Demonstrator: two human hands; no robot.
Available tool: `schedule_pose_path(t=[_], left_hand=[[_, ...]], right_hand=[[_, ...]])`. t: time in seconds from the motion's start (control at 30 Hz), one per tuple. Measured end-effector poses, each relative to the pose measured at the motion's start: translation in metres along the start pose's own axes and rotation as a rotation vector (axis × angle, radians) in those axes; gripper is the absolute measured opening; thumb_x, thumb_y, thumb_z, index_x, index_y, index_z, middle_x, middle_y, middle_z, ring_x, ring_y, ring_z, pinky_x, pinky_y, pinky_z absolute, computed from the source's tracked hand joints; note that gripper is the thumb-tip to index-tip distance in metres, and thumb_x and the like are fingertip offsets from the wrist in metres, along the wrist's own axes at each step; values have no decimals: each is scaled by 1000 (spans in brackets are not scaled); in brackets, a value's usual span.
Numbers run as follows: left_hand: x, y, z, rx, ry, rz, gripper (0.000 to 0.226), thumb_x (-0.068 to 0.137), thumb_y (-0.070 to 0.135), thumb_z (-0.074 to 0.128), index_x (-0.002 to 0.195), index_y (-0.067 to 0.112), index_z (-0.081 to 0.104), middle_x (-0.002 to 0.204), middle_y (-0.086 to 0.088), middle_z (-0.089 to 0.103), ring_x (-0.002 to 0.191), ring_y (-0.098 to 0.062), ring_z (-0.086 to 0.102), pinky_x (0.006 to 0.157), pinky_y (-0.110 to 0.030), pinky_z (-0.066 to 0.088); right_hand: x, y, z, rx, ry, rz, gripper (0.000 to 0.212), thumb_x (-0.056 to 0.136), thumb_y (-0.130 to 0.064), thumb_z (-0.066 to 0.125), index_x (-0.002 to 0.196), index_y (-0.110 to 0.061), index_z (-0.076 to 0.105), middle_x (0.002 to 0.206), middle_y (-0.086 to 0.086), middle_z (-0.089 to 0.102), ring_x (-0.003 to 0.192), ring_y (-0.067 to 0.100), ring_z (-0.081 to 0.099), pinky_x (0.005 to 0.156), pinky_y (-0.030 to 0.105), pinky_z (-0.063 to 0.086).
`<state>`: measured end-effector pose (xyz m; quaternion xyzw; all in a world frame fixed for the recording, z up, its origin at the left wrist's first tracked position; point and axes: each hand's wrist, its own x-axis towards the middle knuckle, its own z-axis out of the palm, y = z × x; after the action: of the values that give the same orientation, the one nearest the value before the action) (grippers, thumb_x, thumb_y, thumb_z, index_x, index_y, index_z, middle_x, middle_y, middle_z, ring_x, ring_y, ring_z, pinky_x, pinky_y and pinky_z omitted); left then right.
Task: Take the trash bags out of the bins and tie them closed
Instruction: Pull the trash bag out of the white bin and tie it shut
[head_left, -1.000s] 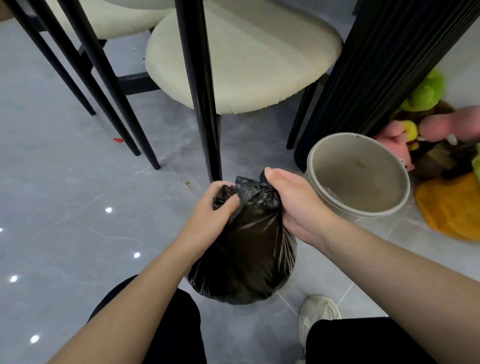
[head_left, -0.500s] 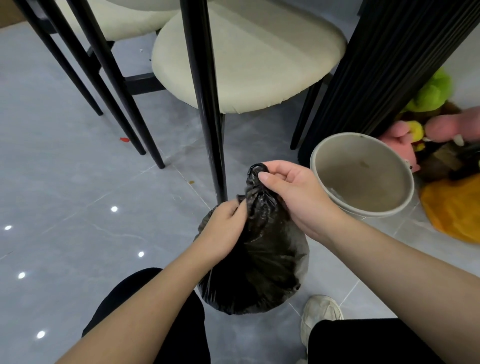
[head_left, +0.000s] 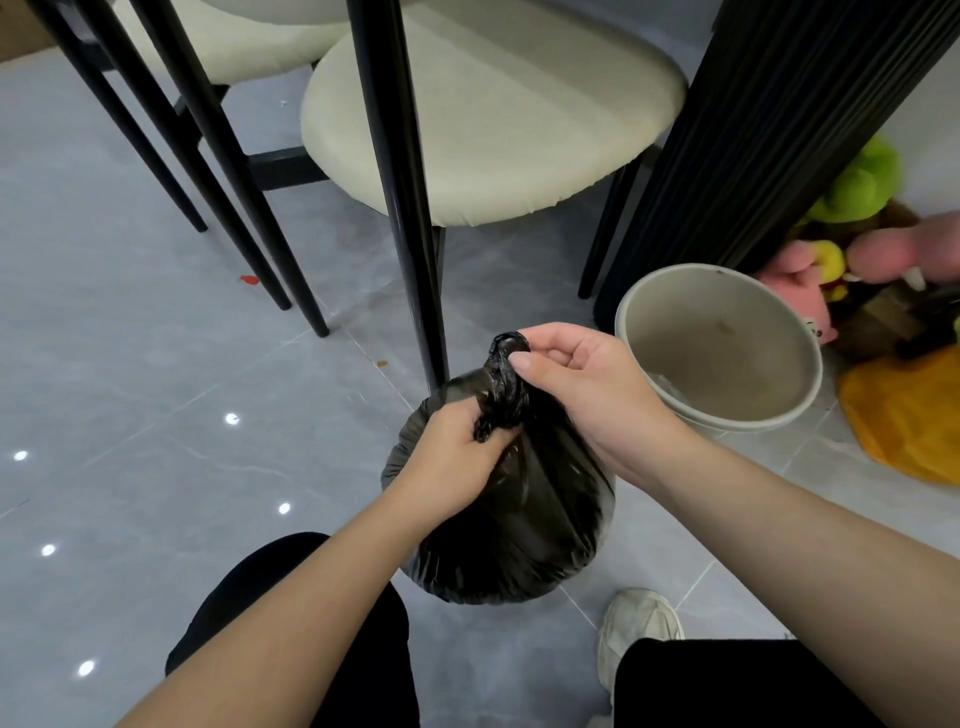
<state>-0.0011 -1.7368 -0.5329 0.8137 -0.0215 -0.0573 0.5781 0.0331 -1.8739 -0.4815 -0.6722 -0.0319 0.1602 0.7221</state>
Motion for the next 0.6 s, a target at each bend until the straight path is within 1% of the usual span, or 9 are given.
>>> schedule_pose_path(t=[0.1, 0.17, 0.23, 0.3, 0.37, 0.43, 0.47, 0.5, 0.6], left_hand=[[2, 5, -4, -87, 24, -48, 19, 92, 8, 56, 87, 24, 64, 83, 6, 65, 75, 6, 57, 73, -11, 45], [4, 2, -5, -86, 35, -91, 13, 90, 25, 58, 92, 34, 67, 90, 4, 70, 85, -3, 62, 84, -23, 48], [5, -1, -7, -43, 38, -144, 21, 81, 47, 54, 98, 44, 66, 98, 7, 72, 99, -13, 65, 97, -40, 48], [7, 1, -11, -73, 23, -156, 24, 80, 47, 53, 99, 43, 67, 99, 9, 72, 102, -15, 65, 98, -46, 46], [10, 3, -12, -107, 6, -119, 18, 86, 33, 53, 96, 35, 68, 94, 13, 72, 98, -10, 65, 96, -40, 48], [15, 9, -12, -119, -9, -58, 22, 92, 15, 53, 87, 32, 66, 82, 20, 69, 86, 0, 63, 85, -25, 46], [17, 12, -12, -105, 7, -28, 27, 92, 8, 53, 85, 32, 63, 76, 22, 66, 79, 4, 60, 80, -19, 44], [20, 15, -13, -91, 38, -4, 30, 91, 3, 52, 84, 31, 60, 75, 20, 64, 77, 7, 57, 78, -14, 42], [29, 24, -21, -97, 144, 32, 28, 91, 0, 52, 86, 27, 60, 85, 12, 62, 83, 4, 58, 81, -9, 43]], right_hand=[[2, 0, -9, -45, -41, 27, 11, 92, -5, 55, 97, -11, 63, 83, 8, 71, 77, 16, 68, 75, 26, 56], [6, 6, -21, -79, -64, 89, 15, 93, -4, 52, 99, -16, 57, 89, 3, 72, 81, 14, 66, 77, 26, 52], [7, 11, -33, -90, -155, 169, 30, 89, -3, 51, 114, -20, 53, 106, -2, 70, 90, 10, 66, 80, 23, 50], [4, 15, -37, -224, -330, 204, 46, 89, -4, 55, 131, -22, 45, 122, -8, 62, 103, 1, 63, 86, 18, 50], [0, 24, -31, -481, -444, 160, 43, 90, -13, 60, 131, -21, 47, 123, -8, 61, 110, 2, 60, 94, 20, 48], [1, 30, -20, -653, -351, 76, 11, 93, -20, 58, 103, -21, 61, 102, -6, 68, 95, 6, 63, 90, 29, 49], [4, 31, -18, -683, -263, 35, 10, 95, -19, 53, 89, -18, 62, 92, -4, 68, 88, 9, 62, 86, 33, 49], [9, 31, -18, -693, -192, -1, 17, 96, -17, 50, 84, -13, 61, 88, 1, 68, 86, 13, 61, 84, 37, 49], [17, 23, -13, -593, -124, -18, 24, 99, -15, 44, 95, -1, 62, 100, 13, 69, 93, 12, 59, 90, 36, 46]])
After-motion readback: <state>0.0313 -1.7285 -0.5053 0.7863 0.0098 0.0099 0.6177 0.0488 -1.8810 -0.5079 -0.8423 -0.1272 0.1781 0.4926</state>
